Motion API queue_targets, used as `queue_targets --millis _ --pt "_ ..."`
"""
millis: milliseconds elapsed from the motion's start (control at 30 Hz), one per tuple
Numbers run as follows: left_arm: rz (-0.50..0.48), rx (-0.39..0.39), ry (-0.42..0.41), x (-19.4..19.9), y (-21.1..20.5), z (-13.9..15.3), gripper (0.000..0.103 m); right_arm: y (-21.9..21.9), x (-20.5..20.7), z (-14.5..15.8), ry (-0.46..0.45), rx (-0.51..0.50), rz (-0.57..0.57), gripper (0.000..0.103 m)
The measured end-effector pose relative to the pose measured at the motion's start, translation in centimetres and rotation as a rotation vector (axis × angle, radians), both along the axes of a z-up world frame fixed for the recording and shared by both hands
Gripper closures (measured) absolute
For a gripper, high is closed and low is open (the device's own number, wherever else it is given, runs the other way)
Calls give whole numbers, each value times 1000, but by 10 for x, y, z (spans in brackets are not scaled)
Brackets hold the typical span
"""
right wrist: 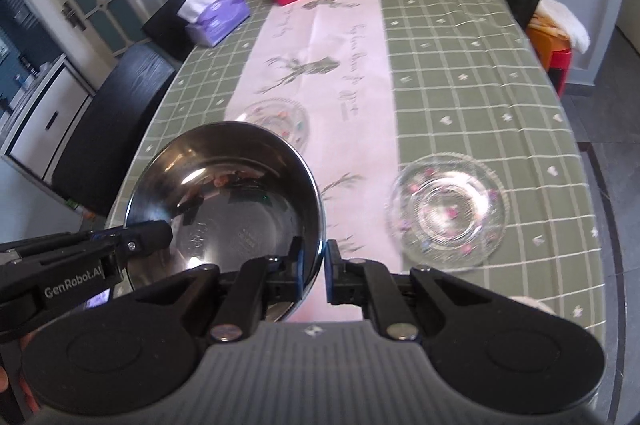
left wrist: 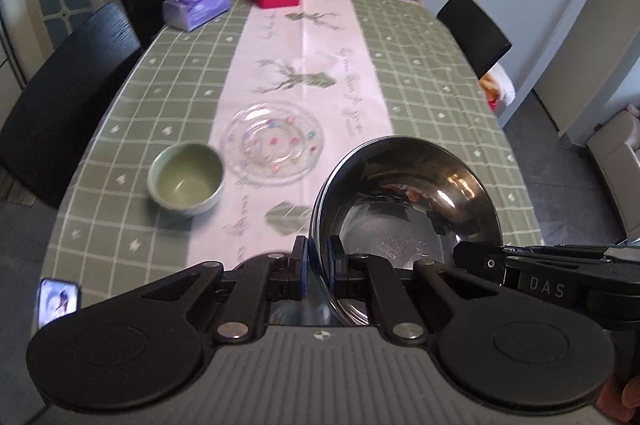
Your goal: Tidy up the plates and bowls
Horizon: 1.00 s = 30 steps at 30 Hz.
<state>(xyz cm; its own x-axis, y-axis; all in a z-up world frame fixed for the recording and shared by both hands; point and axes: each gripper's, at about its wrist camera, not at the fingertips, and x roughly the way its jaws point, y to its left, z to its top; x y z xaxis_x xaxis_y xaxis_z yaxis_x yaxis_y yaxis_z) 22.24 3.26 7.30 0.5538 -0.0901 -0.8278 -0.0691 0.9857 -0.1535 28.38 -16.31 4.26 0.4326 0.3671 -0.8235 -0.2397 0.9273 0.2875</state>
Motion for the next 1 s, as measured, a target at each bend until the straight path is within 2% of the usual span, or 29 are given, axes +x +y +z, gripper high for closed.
queue_targets --millis 167,367,767,1000 --pt "20 31 64 -15 19 -14 93 29 -13 -15 33 -29 73 95" --pt "27 39 120 -21 34 -31 94 51 -19 -27 61 -59 109 95" --pt "9 29 191 -8 44 -57 93 76 -9 -48 95 -163 126 95" --pt "-6 15 225 -5 47 -72 92 78 0 -61 131 -171 119 95"
